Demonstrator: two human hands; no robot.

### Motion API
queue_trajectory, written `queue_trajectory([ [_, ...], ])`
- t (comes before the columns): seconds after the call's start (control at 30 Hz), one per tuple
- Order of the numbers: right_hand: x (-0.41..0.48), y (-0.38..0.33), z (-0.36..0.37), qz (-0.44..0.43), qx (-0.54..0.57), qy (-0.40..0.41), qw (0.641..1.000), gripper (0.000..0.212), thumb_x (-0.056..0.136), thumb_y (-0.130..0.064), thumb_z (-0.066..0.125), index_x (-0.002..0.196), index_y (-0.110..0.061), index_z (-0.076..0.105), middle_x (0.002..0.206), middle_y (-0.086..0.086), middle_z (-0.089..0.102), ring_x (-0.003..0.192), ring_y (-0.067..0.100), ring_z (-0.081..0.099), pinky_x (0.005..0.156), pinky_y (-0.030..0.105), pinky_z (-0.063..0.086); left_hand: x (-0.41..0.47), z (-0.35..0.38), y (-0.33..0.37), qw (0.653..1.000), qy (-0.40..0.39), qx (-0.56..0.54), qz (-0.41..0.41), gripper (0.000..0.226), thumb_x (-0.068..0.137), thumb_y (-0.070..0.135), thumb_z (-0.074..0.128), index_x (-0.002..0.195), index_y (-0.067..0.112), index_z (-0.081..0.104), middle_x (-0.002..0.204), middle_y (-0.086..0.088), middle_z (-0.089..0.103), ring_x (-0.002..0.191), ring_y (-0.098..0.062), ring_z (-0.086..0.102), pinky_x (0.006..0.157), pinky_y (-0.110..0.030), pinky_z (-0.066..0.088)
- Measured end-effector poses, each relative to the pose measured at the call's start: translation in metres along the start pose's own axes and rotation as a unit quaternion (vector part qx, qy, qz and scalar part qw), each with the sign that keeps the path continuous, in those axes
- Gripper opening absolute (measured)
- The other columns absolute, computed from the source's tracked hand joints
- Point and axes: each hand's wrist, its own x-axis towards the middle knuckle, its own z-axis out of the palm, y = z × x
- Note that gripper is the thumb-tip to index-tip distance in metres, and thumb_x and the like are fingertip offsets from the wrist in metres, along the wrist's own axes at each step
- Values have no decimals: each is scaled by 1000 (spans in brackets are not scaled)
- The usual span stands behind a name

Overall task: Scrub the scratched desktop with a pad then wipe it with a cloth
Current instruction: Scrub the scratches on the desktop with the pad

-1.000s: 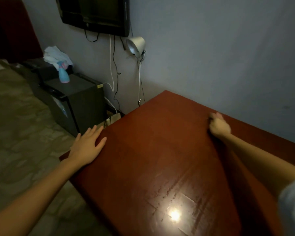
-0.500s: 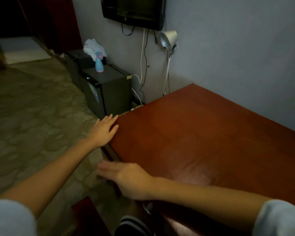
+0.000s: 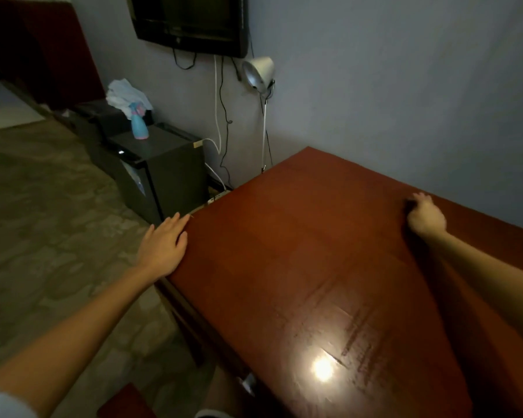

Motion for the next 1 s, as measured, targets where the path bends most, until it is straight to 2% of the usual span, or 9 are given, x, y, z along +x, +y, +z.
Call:
queue_trajectory([
  [0.1,-21,-15,10,2,-45,-35,998,58,91,1,38,146,-16,34,155,11,25,138,31,34,109,43,34,-2,0,1,1000,0,10,-4,49,104,32,22,152,23,19,159,-1,16,147,-18,12,118,-41,7],
  [0.27,-154,-121,57,-282,18,-122,951,53,94,-12,35,146,-19,34,156,4,27,144,18,24,115,26,19,-5,-2,5,1000,-11,4,-9,49,104,31,22,152,22,19,159,-2,15,147,-19,11,118,-41,6],
  [0.4,-279,-191,81,-541,73,-211,811,60,86,0,48,145,-10,38,153,10,30,144,19,23,119,33,19,-11,-4,9,1000,-10,-1,-15,49,104,29,22,152,20,20,159,-3,15,147,-20,11,118,-39,7],
  [0.57,-325,-197,78,-685,75,-343,638,60,85,14,46,143,-2,38,154,13,26,144,23,25,114,41,30,-18,-4,9,1000,-22,-14,-4,49,105,30,19,152,20,18,160,-3,12,148,-18,6,118,-37,2],
  [0.63,-279,-196,115,-666,36,-314,676,51,92,0,46,142,-9,42,153,1,29,141,17,31,115,42,30,-17,-3,9,1000,-15,-10,-6,49,105,30,20,152,19,19,160,-2,12,148,-18,5,118,-38,1],
  [0.7,-219,-189,137,-566,55,-290,769,42,97,-40,41,138,-34,46,142,-15,46,124,1,45,106,46,40,-16,-3,10,1000,-8,-4,-8,49,105,29,20,152,18,19,160,-2,13,148,-17,5,118,-38,-1],
  [0.77,-156,-158,95,-452,79,-148,876,37,89,-47,45,125,-57,44,121,-35,51,108,-14,49,94,27,50,-17,-2,11,1000,-2,-3,3,49,105,27,21,152,16,20,160,-1,14,148,-17,5,118,-38,-3],
  [0.87,-89,-107,-15,-224,182,-36,957,39,92,-19,50,127,-34,56,117,-16,60,105,1,57,94,24,47,-15,0,11,999,11,-13,32,47,104,22,24,151,14,22,159,-2,16,148,-18,7,118,-37,-2],
  [1.0,-18,18,-22,18,32,38,999,43,94,-3,42,136,-9,47,139,19,49,125,36,48,102,45,41,-13,2,11,998,12,-28,52,46,104,20,27,150,14,24,158,-2,17,147,-18,8,119,-36,2],
])
